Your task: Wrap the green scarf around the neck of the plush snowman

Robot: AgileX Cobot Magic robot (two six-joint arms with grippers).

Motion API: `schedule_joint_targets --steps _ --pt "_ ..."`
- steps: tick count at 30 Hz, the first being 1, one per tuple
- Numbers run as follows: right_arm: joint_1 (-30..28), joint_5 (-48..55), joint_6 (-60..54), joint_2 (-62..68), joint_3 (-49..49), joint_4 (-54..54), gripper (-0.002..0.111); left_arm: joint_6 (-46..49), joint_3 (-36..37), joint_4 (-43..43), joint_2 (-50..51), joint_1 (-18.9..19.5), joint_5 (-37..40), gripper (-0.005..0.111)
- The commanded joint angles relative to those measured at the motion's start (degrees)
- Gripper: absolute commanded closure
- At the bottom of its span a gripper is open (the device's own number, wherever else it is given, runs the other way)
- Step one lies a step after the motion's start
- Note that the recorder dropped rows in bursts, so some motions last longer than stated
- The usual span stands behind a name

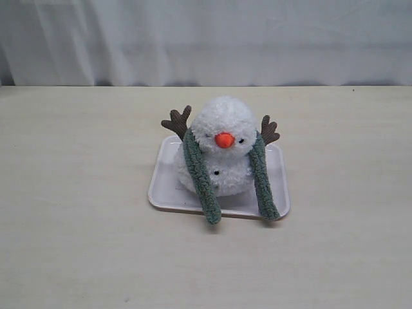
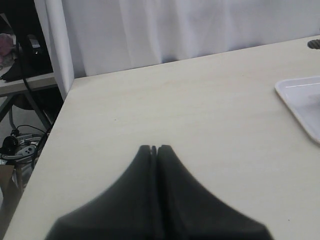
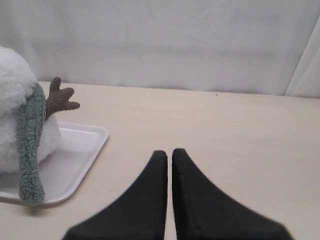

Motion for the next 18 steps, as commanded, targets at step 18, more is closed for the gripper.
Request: schedule_joint_targets --steps 18 --pt "0.1 5.8 0.2 -0.2 0.2 0.7 0.104 -0.2 0.1 -0.2 -0.1 0.0 -0.8 0.107"
